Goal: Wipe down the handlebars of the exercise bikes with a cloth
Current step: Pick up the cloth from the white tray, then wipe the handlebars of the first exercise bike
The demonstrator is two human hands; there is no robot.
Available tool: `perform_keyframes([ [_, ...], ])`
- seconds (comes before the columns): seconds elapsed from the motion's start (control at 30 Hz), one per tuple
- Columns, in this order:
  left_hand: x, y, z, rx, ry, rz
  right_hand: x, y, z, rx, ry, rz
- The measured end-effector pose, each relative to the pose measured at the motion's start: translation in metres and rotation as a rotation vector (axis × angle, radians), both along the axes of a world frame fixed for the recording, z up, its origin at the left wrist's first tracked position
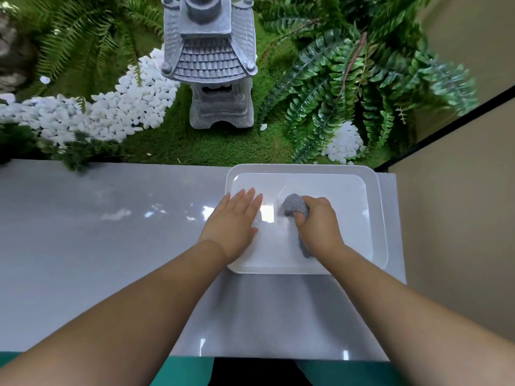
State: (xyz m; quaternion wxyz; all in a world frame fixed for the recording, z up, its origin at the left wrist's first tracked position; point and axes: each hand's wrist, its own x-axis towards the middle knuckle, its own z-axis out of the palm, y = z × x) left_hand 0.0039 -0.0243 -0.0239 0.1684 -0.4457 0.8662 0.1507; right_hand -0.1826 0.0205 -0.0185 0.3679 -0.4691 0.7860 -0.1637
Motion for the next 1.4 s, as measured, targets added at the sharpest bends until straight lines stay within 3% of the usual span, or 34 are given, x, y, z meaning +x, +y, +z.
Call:
perform_keyframes([
  [0.6, 0.089, 0.115, 0.160, 0.000, 0.000, 0.167, 0.035, 0.095, 0.181, 0.013, -0.065, 0.148],
  [1.1, 0.099, 0.320, 0.196, -0.127, 0.001, 0.620, 0.052, 0.194, 0.210, -0.082, -0.101, 0.558],
  [1.4, 0.109, 0.444, 0.206, -0.095, -0.068, 0.781, 0.078, 0.271, 0.220, -0.098, -0.128, 0.732],
])
